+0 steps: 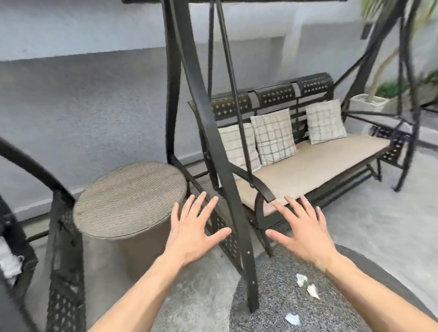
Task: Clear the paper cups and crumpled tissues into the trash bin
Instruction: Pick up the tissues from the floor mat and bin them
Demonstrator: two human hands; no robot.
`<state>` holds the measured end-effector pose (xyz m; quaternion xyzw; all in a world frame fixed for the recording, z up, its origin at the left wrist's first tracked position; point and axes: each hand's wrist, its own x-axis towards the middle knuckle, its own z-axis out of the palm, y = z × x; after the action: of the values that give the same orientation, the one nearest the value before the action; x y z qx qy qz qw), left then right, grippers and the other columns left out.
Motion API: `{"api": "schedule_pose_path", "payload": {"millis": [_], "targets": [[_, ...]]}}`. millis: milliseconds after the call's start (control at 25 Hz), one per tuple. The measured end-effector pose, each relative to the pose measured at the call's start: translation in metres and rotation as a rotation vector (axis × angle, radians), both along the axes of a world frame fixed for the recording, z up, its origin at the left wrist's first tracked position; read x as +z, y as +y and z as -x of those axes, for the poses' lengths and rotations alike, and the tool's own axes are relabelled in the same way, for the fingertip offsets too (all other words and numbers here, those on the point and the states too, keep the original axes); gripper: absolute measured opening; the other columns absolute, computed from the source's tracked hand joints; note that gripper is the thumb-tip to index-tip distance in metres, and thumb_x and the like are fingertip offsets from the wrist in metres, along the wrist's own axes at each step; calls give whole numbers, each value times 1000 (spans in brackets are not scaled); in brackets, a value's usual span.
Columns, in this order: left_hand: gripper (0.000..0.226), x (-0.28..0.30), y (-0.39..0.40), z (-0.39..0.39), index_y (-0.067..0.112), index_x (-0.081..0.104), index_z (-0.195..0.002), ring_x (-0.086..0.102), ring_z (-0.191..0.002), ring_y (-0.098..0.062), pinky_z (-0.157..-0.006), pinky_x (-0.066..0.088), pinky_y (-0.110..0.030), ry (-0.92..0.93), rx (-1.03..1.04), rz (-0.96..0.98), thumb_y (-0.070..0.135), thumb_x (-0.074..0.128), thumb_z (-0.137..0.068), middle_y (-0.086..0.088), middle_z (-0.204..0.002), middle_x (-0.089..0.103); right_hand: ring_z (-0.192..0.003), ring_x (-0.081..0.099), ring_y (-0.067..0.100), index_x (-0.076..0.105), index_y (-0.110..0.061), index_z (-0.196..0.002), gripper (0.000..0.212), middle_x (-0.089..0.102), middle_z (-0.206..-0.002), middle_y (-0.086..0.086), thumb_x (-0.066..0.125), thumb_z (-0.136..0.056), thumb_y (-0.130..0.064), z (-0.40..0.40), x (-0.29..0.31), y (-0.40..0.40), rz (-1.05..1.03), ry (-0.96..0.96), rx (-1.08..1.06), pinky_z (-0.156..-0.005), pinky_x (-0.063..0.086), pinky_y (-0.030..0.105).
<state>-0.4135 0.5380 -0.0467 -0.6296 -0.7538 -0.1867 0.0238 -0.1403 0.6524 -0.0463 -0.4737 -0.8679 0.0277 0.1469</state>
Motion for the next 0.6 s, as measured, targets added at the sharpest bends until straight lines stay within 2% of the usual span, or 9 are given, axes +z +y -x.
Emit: {"api": "schedule_pose_path", "payload": {"millis": [280, 600], "targets": [[85, 1, 109, -78, 48, 12, -149, 3, -148, -14, -119, -6, -48, -7, -233, -14, 91, 19, -76, 10, -161, 12, -148, -6, 20, 16, -51, -146, 83, 14, -160, -9, 21, -73, -90, -102, -8, 27, 51, -8, -257, -117, 4, 55], [88, -9, 219, -120, 48, 11, -149, 0, -148, -12, -118, -9, -48, -45, -456, 51, 92, 18, -73, 11, -162, 9, -147, -5, 18, 18, -50, -145, 84, 13, -160, -8, 25, -72, -90, -142, -16, 70, 75, 17, -518, -116, 4, 58]]}}
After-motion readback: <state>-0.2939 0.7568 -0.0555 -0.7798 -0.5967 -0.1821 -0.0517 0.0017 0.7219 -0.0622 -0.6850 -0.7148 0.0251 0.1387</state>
